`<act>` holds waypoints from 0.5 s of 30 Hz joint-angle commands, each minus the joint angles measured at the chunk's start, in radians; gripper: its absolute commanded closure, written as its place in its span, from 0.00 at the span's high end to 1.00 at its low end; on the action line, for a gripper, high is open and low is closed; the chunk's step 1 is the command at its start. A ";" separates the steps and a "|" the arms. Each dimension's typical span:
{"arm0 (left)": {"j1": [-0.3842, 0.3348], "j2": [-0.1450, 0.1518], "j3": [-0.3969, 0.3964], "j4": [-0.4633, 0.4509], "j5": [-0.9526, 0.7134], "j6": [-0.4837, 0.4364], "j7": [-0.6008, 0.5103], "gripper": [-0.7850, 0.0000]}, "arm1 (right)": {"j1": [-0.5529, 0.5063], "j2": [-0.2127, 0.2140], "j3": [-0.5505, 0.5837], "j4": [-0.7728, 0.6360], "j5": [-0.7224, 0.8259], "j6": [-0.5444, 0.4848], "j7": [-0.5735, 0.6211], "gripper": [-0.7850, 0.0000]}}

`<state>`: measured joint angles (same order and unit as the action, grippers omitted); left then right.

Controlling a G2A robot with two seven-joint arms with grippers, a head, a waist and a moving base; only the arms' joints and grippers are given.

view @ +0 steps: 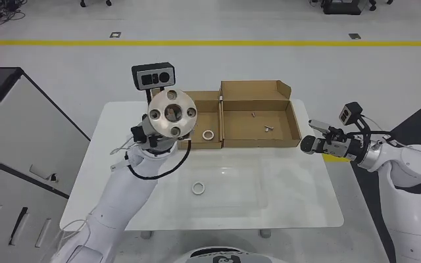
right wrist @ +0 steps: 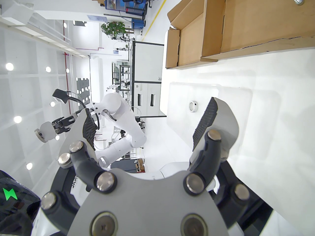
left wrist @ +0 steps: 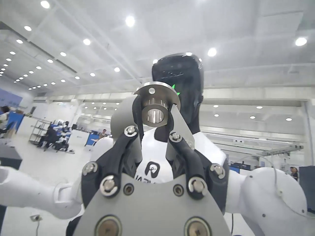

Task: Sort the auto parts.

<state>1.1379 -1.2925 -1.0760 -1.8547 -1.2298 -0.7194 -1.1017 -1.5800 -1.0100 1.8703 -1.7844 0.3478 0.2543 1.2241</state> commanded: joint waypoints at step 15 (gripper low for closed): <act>0.001 -0.015 -0.002 0.001 -0.050 0.028 -0.027 0.00 | 0.000 0.000 0.000 0.000 0.000 0.000 0.000 1.00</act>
<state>1.1388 -1.3075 -1.0776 -1.8537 -1.2793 -0.6910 -1.1291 -1.5800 -1.0100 1.8703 -1.7844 0.3478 0.2543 1.2241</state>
